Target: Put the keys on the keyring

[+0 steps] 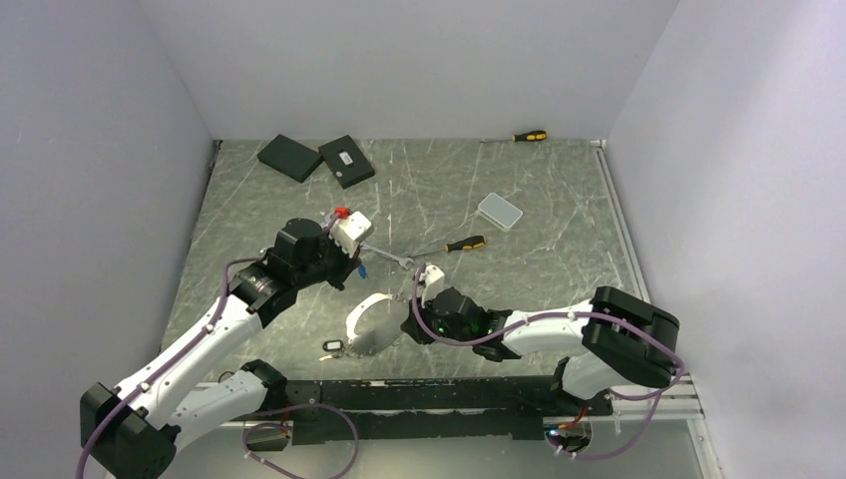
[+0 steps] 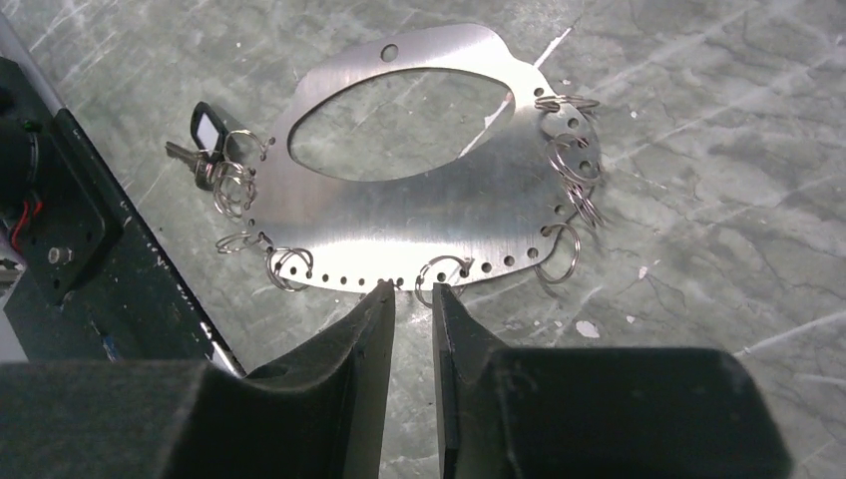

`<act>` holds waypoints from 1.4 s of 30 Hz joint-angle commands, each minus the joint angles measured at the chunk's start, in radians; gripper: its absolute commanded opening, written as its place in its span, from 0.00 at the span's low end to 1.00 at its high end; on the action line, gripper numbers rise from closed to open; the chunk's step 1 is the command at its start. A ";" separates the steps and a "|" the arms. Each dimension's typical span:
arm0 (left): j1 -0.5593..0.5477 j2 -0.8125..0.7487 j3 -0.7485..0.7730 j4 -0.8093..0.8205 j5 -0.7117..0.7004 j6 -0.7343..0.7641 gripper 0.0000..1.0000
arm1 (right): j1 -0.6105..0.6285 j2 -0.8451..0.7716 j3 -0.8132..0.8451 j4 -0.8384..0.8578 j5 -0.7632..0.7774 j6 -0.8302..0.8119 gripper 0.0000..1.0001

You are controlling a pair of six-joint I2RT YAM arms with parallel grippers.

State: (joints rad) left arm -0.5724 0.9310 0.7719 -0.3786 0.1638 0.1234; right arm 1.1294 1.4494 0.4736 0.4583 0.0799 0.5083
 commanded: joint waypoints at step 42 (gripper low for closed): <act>0.004 -0.033 0.010 0.022 0.015 0.025 0.00 | -0.012 0.055 -0.009 0.150 -0.123 -0.059 0.00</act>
State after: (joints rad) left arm -0.5716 0.9199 0.7719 -0.3790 0.1646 0.1234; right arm 1.1282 1.5661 0.5060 0.4988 0.0429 0.4889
